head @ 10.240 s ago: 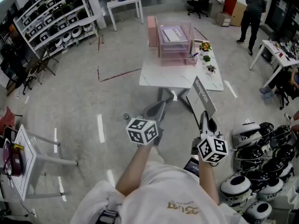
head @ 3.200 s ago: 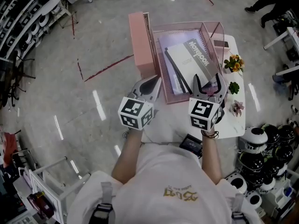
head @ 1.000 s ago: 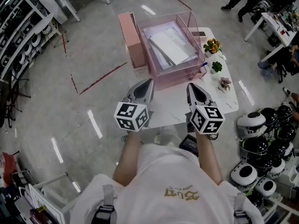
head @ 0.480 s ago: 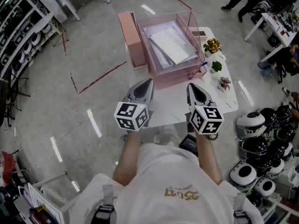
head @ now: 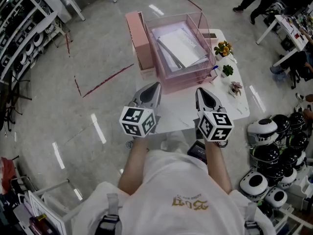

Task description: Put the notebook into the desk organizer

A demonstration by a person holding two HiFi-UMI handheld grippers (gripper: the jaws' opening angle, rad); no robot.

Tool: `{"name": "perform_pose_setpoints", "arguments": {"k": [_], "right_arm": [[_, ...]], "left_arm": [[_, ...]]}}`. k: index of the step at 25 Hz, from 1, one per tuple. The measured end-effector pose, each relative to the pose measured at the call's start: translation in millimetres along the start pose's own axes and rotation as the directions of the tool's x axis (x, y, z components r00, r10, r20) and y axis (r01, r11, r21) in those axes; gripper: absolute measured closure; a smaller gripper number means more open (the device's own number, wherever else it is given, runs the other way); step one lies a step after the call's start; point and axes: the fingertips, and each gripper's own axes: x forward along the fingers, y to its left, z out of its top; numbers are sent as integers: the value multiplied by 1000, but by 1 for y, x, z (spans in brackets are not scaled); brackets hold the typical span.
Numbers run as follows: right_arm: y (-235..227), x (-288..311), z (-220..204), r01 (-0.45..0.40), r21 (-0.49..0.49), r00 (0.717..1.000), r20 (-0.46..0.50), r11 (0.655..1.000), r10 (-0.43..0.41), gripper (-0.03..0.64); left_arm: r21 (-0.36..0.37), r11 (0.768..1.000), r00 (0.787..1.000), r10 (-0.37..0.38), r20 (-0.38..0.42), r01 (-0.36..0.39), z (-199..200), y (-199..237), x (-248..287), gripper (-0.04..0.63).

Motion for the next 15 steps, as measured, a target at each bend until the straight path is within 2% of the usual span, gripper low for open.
{"name": "perform_pose_setpoints", "arguments": {"k": [15], "right_arm": [[8, 5, 1, -25, -6, 1000, -5, 1000, 24, 606]], "left_arm": [[-5, 1000, 1000, 3, 2, -3, 2, 5, -2, 580]]}}
